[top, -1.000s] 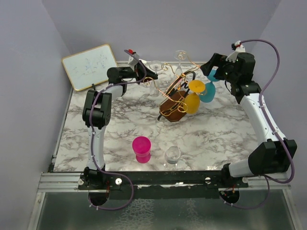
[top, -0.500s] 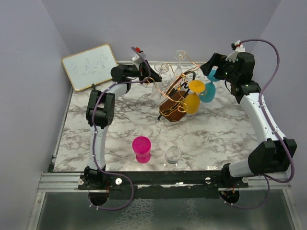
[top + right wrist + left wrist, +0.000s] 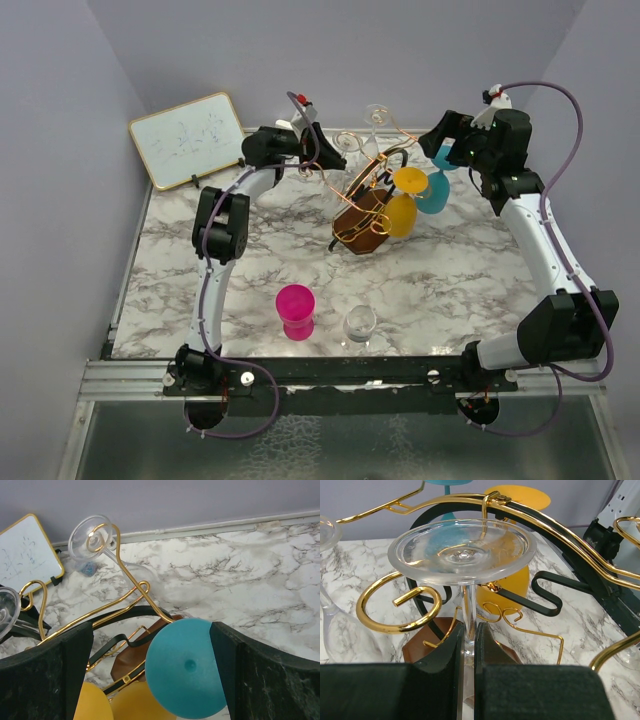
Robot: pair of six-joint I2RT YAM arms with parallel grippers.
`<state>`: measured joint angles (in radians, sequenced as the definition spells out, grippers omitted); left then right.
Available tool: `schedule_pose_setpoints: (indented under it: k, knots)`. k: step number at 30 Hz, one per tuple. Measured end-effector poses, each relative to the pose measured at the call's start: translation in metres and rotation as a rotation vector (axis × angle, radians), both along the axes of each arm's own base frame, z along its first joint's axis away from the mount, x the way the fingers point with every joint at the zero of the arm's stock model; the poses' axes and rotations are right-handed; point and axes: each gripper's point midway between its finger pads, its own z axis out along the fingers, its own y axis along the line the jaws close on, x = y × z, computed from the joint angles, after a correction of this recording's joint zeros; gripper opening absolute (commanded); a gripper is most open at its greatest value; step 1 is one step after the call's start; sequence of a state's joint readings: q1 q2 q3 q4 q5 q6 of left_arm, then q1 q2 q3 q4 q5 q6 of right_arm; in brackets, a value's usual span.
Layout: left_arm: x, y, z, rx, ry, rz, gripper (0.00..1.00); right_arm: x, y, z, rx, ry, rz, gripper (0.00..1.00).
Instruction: Place the wine glass upside down on the wine glass rack
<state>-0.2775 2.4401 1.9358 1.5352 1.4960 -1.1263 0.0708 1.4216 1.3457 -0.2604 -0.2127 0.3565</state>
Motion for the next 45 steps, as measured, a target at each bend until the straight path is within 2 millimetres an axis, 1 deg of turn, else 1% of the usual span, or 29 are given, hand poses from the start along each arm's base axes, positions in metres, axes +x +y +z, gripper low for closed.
schedule_pose_setpoints:
  k: [14,20,24,30,33,40,45]
  knots:
    - [0.008,-0.016,-0.003,-0.004,-0.034,-0.033,0.00,0.002,-0.003,0.008,-0.015,-0.021,-0.010,0.99]
    - [0.014,-0.018,-0.003,-0.025,-0.113,-0.027,0.00,0.003,-0.003,0.017,-0.014,-0.037,-0.010,0.99]
    - [0.022,-0.019,-0.004,-0.040,-0.154,-0.012,0.00,0.004,-0.003,0.018,-0.014,-0.041,-0.010,0.99]
    - [0.046,-0.020,-0.011,-0.055,-0.134,0.048,0.00,0.005,-0.003,0.014,-0.015,-0.030,-0.010,0.99]
    - [0.054,-0.021,-0.014,-0.057,-0.124,0.072,0.00,0.006,-0.003,0.015,-0.014,-0.031,-0.010,0.99]
    - [0.065,-0.017,-0.018,-0.074,-0.128,0.122,0.00,0.006,-0.002,0.017,-0.014,-0.035,-0.010,0.99]
    - [0.067,-0.014,-0.021,-0.080,-0.113,0.151,0.00,0.006,-0.002,0.017,-0.014,-0.036,-0.010,0.99]
